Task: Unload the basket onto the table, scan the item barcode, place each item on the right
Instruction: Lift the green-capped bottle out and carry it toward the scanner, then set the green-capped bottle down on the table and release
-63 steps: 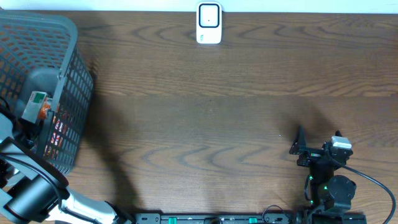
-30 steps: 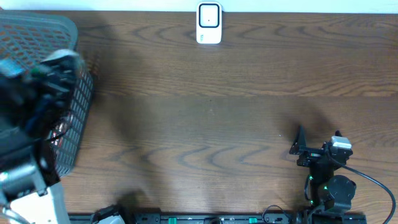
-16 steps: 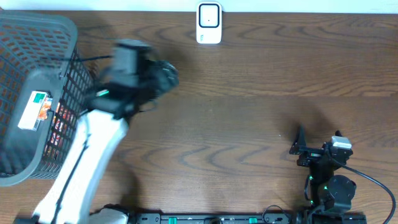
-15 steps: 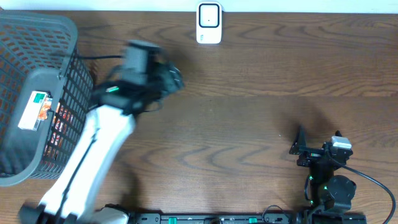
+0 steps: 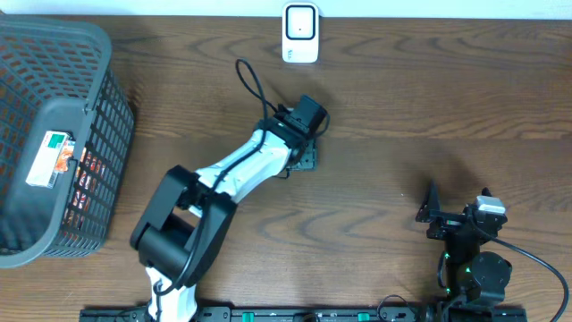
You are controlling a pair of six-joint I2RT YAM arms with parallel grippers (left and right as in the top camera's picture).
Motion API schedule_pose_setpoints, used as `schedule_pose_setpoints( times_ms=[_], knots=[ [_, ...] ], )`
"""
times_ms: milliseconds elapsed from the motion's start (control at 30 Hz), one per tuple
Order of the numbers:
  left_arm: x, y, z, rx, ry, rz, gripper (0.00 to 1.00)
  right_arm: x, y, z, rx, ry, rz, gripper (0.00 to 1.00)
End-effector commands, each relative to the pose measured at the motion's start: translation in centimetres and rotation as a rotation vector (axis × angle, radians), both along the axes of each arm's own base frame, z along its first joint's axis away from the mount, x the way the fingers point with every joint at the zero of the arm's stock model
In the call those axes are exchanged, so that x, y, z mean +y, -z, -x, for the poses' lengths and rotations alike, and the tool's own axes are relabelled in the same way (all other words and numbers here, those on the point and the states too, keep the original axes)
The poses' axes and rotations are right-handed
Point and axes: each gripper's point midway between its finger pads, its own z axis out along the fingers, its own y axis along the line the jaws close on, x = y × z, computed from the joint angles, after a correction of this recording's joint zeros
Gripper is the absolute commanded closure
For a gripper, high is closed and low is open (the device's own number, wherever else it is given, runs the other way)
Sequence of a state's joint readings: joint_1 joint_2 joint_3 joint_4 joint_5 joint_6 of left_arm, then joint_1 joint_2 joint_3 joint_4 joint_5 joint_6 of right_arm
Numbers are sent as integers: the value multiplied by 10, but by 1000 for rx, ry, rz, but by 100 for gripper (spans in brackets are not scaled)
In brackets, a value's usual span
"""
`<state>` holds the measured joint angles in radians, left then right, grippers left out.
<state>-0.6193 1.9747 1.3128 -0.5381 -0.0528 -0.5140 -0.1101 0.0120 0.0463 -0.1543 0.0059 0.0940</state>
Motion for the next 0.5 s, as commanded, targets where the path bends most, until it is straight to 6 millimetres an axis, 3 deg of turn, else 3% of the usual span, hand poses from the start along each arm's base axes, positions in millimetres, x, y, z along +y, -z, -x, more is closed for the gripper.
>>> schedule_pose_setpoints(
  times_ms=[0,100,200,333,467],
  knots=[
    [10,-1,-7,-38,3,-58,27,0,1,0,-1,-3,13,1],
    [8,-13,-10,-58,42,-59,5,0,1,0,-1,-3,13,1],
    [4,-54,-15,-112,81,-44,2,0,1,0,-1,-3,13,1],
    [3,-154,-18,-260,152,11,1,0,1,0,-1,-3,13,1],
    [41,-291,-7,-496,76,97,0,0,1,0,-1,-3,13,1]
  ],
)
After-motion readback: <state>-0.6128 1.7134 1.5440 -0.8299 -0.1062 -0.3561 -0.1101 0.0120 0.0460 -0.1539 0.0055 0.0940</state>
